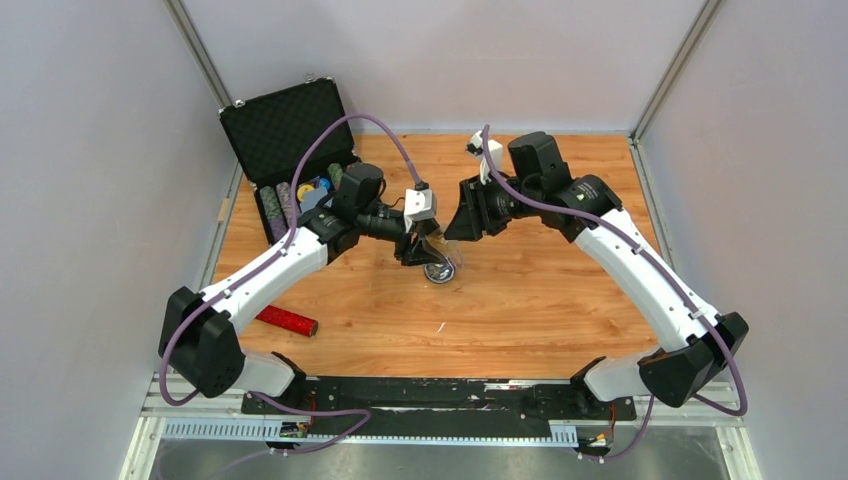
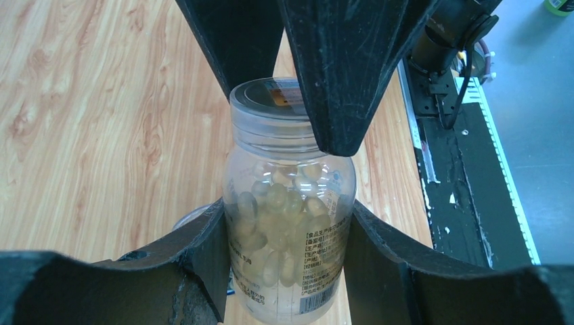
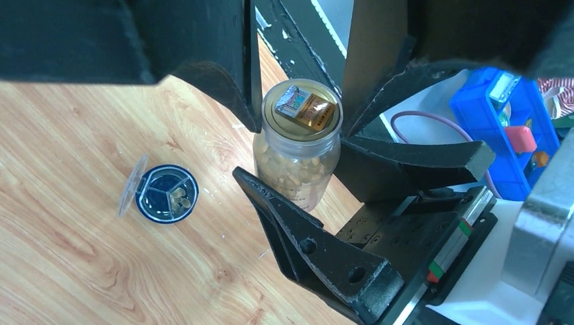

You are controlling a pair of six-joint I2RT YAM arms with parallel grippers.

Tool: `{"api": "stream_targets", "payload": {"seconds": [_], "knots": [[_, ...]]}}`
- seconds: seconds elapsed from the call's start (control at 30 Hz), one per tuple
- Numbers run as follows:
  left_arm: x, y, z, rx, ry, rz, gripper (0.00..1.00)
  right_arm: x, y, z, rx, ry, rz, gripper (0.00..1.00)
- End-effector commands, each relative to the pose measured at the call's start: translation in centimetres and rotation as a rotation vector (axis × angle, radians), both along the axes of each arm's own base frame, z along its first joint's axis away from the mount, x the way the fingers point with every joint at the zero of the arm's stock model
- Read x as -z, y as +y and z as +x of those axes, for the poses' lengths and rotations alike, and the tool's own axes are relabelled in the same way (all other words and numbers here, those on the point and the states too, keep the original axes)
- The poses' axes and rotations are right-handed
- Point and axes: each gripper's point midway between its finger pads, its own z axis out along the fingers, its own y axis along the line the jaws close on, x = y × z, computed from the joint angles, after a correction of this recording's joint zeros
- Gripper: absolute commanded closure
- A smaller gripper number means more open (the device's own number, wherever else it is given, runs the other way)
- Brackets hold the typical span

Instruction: Sort the pills into containers

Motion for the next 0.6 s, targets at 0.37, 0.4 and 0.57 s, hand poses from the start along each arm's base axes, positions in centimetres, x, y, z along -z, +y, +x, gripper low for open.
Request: {"api": "stream_targets", "payload": {"seconds": [0.37,0.4,0.57], "knots": [[-2.5,0.1,3.9,-0.143,-0.224,-0.019,1.00,-1.5,2.5,1.7,0.388,0.394,0.160,0.38],[-2.6,0.2,3.9,-0.146,-0.225,-0.021,1.00,-1.2,2.5,1.5,0.362,0.385,0.149,0.28],[-2.8,0.1,4.0,-0.156,-0.224,-0.033,0.96,0.3,2.8,0.4,0.261,0.392,0.115,0.16]]}}
